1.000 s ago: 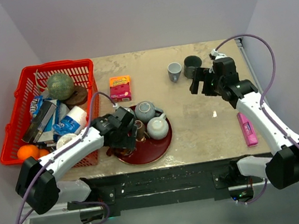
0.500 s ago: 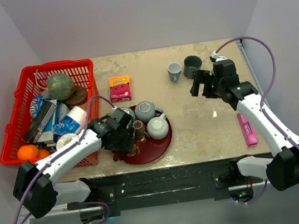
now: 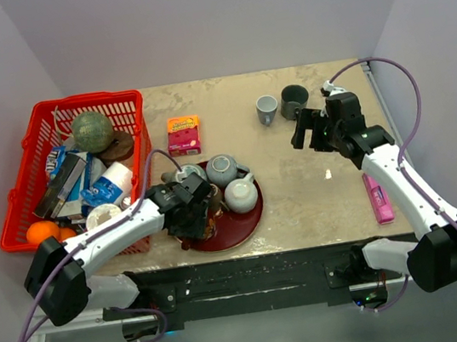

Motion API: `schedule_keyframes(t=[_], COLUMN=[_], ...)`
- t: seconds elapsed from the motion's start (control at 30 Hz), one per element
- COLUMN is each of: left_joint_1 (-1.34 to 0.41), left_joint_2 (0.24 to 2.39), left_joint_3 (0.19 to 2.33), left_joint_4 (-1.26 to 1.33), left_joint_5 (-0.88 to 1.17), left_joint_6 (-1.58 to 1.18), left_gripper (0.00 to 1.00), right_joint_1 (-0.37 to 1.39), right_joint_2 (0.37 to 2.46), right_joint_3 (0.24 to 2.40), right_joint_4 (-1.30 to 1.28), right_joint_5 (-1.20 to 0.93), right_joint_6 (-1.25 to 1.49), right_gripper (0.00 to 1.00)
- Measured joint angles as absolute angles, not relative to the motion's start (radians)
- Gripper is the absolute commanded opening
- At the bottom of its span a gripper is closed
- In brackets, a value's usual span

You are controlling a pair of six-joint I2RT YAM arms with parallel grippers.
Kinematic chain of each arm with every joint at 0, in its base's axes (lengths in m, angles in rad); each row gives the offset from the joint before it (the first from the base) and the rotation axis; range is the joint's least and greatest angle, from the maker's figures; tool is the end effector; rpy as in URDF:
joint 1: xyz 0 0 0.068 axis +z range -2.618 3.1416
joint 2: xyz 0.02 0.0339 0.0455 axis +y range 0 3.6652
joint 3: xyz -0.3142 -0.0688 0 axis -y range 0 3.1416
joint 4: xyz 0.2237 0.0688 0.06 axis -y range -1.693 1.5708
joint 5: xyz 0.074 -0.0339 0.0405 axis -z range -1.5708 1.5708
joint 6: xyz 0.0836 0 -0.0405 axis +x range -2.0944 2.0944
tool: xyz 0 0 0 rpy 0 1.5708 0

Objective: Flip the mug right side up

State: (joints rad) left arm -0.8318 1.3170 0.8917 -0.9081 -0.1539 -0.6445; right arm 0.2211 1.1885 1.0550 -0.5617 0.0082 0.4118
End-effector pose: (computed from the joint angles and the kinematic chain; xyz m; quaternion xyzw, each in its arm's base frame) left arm 0.1485 -0.1440 0.2278 0.0835 0.9865 -0.0230 0.1387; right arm 0.2475 0.0549 0.3338 0.0880 0.9014 0.1284 0.4040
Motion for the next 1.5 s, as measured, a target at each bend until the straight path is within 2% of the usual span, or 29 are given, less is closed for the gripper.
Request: schedule_keyframes(t=[0.27,0.37,0.4,0.47,0.5,0.97,1.5], left_joint_1=[-0.853,-0.854,-0.854,-0.854,-0.855,-0.889,-0.899], left_joint_2=[1.325,1.325,1.325,1.325,1.325,1.314,1.181], left_joint_3=[0.892,0.892,0.892,0.892,0.892,0.95,1.283], left_joint_4=[-0.931,-0.942,-0.944,-0.945,-0.948,-1.033,-1.026], left_joint_5=[-0.193,-0.201,-0.204,-0.209,-0.219,-0.255,-0.138], left_joint_6=[-0.684,-0.694,-0.696,-0.702,-0.705,-0.742,-0.739], left_gripper=[0.38,0.27,0.18,0.1,0.0,0.0,0.0], right_joint_1=[0.221,0.221,0.221,0.221,0.221,0.221,0.221], right_joint_2=[1.188,1.188,1.188,1.188,1.188,1.137,1.007], right_joint_3=[1.055,1.055,1.055,1.055,1.055,1.055,1.061], right_joint_4=[-0.562,-0.564,-0.565,-0.568,-0.569,-0.584,-0.599], right_joint_5=[0.008,0.009,0.009,0.008,0.008,-0.05,-0.25], right_joint_6=[0.411,0.411,0.411,0.411,0.411,0.422,0.502], right_gripper=[0.97,0.97,0.97,0.97,0.96,0.96,0.97])
